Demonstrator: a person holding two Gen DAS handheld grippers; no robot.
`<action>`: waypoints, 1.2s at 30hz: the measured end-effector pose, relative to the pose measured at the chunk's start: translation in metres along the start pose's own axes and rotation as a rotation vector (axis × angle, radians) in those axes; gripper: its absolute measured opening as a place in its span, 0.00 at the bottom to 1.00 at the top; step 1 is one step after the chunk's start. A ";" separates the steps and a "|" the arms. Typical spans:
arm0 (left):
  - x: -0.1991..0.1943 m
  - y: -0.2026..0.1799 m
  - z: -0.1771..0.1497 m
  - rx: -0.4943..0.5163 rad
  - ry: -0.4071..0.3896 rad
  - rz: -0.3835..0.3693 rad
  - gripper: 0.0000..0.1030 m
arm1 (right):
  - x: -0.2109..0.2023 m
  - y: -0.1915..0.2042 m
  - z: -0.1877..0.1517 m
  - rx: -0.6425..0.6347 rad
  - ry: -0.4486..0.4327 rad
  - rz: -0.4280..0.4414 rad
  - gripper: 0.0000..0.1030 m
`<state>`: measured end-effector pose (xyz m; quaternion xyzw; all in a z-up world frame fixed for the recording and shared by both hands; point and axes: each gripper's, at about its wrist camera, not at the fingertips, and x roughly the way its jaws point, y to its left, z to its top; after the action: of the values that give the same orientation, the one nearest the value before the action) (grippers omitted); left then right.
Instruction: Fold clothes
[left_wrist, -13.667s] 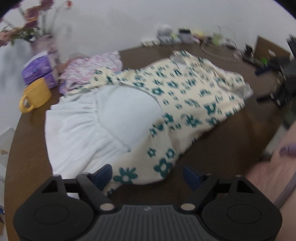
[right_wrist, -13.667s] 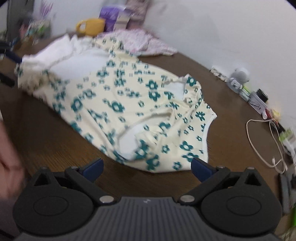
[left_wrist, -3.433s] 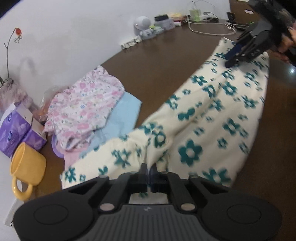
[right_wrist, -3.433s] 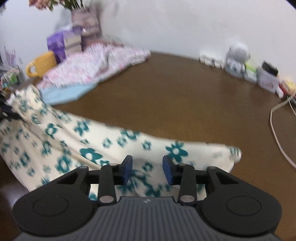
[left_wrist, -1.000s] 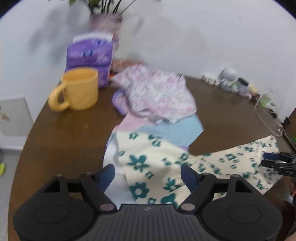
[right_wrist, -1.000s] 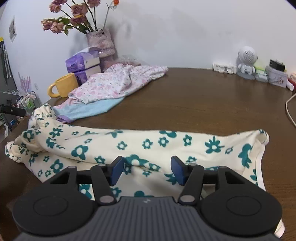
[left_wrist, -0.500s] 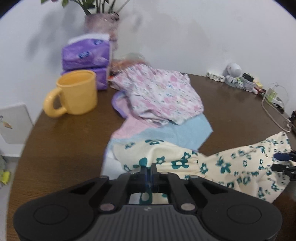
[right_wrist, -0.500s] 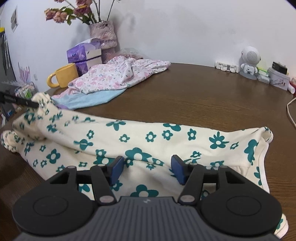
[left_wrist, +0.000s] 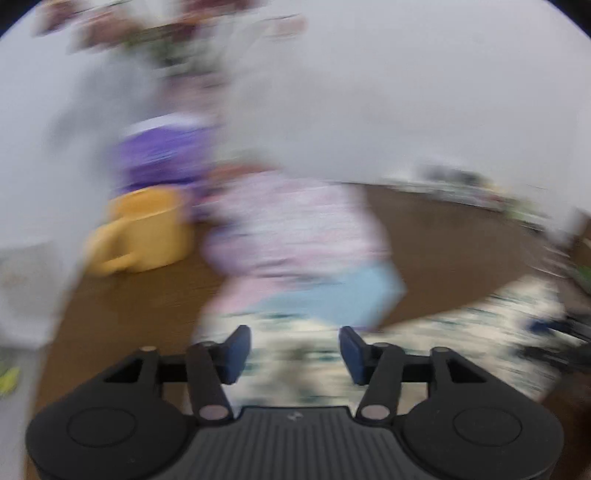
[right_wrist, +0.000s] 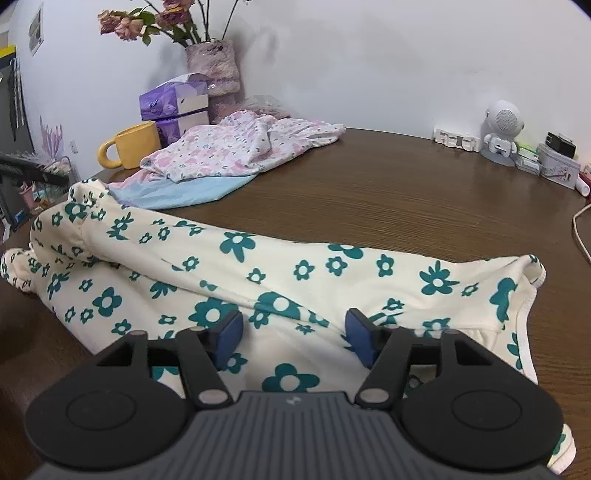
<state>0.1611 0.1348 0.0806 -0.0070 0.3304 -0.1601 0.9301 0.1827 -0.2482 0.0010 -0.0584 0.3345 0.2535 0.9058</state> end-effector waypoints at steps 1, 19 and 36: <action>-0.001 -0.012 0.001 0.047 0.007 -0.084 0.68 | 0.000 0.001 0.000 -0.004 0.001 -0.001 0.66; 0.023 -0.112 -0.048 0.820 0.023 -0.089 0.04 | -0.008 0.048 0.063 -0.201 -0.020 0.265 0.67; 0.012 -0.119 -0.072 1.102 -0.035 -0.027 0.58 | 0.051 0.168 0.092 -0.775 0.156 0.348 0.08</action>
<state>0.0905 0.0254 0.0315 0.4739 0.1819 -0.3213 0.7994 0.1851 -0.0564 0.0507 -0.3562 0.2870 0.5042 0.7325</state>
